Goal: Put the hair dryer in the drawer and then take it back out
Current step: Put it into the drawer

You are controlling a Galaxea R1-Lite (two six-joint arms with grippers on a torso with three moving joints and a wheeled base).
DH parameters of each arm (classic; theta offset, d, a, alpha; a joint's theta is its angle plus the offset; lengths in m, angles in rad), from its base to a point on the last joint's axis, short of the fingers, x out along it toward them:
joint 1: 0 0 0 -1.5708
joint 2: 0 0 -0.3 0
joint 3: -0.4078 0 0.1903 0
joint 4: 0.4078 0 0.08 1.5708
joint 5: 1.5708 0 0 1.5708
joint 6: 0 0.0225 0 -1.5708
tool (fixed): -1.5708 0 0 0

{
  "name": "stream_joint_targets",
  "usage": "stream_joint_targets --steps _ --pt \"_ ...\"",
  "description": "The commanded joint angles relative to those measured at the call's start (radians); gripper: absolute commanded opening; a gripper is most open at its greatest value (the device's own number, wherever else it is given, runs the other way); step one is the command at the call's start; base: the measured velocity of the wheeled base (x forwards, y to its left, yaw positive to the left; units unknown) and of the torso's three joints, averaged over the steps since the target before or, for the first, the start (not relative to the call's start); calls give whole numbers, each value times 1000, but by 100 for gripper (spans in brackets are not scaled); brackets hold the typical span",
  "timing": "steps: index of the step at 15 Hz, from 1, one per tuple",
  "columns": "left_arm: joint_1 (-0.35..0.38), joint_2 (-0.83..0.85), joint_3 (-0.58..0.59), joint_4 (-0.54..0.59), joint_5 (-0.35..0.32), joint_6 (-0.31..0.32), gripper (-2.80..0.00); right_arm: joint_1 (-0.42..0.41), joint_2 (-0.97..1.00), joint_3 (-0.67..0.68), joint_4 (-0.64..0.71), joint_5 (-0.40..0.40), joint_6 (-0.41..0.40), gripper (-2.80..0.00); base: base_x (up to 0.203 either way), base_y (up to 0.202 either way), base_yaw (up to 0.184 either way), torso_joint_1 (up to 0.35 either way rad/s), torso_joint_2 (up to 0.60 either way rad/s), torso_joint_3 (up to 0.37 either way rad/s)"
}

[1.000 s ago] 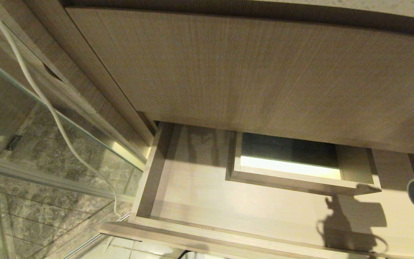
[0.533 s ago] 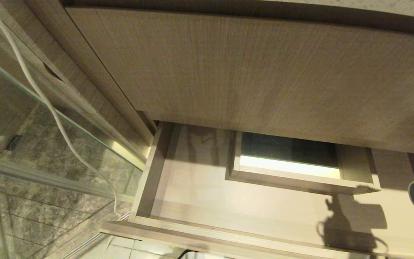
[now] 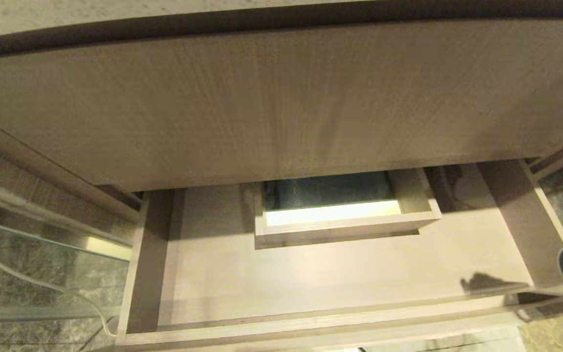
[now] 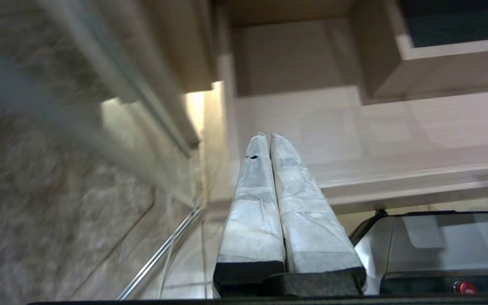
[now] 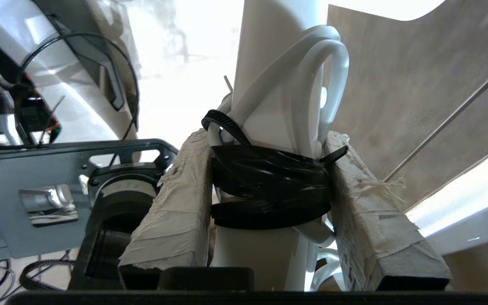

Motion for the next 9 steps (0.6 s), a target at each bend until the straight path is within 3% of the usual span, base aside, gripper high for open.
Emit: stream_joint_targets --steps 1,9 --pt "0 -2 0 0 0 0 -280 1 3 -3 -3 1 -2 -280 -1 4 -96 -1 6 2" --pt "0 0 -1 0 0 0 -280 59 16 56 -151 49 39 -280 0 0 0 0 0 0"
